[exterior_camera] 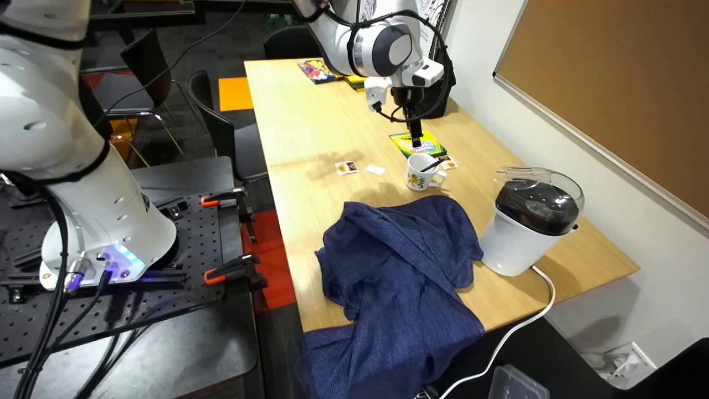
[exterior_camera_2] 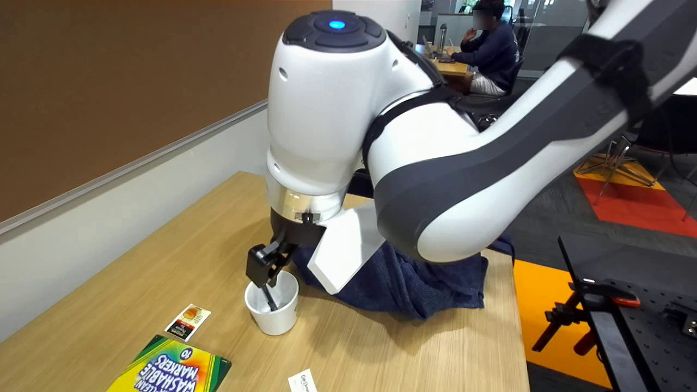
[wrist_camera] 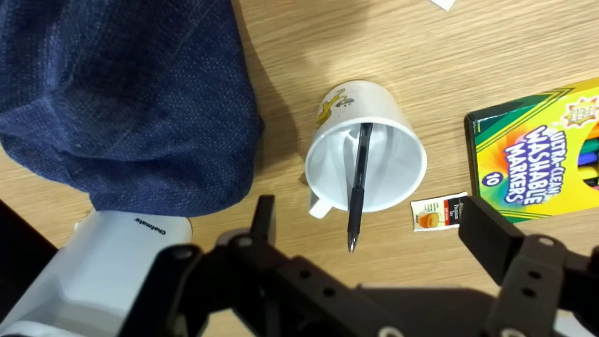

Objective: Take the black pen out of the white mug

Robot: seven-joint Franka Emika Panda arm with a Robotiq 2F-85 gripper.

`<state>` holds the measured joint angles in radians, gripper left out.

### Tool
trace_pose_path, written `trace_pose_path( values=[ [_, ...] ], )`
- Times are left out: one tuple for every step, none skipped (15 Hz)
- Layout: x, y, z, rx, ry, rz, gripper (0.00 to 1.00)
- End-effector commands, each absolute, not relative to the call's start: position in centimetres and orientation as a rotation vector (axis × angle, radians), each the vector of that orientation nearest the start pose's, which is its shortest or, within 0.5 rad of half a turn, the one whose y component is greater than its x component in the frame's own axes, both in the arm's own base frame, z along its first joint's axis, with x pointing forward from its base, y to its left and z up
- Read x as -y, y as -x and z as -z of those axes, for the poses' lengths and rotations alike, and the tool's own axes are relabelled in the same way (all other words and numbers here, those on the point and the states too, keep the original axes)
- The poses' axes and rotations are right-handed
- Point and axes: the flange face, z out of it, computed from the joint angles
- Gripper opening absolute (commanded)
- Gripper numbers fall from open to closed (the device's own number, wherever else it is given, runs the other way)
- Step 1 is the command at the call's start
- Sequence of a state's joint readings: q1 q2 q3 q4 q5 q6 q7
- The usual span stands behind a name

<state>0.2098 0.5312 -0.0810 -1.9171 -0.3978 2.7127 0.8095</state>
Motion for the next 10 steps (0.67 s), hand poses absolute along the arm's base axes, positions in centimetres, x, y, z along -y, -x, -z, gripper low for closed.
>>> trace_pose_path(
  values=[
    [-9.84,-65.33,-22.12,-0.542,3.135,0.538,1.0],
    [-9.67,-65.43,-21.64,-0.557,3.129,0.528,1.0],
    [-9.78,-64.6,-22.11,-0.564,3.146,0.509,1.0],
    [-9.66,-64.59,-21.64,-0.574,3.146,0.5,1.0],
    [-9.61,-64.57,-21.46,-0.578,3.149,0.496,1.0],
    [-9.63,-64.57,-21.47,-0.579,3.149,0.497,1.0],
    [-9.7,-64.57,-21.48,-0.578,3.149,0.498,1.0],
    [-9.76,-64.56,-21.48,-0.576,3.149,0.498,1.0],
    [-9.77,-64.55,-21.48,-0.576,3.15,0.498,1.0],
    [-9.8,-64.55,-21.48,-0.575,3.15,0.498,1.0]
  ],
)
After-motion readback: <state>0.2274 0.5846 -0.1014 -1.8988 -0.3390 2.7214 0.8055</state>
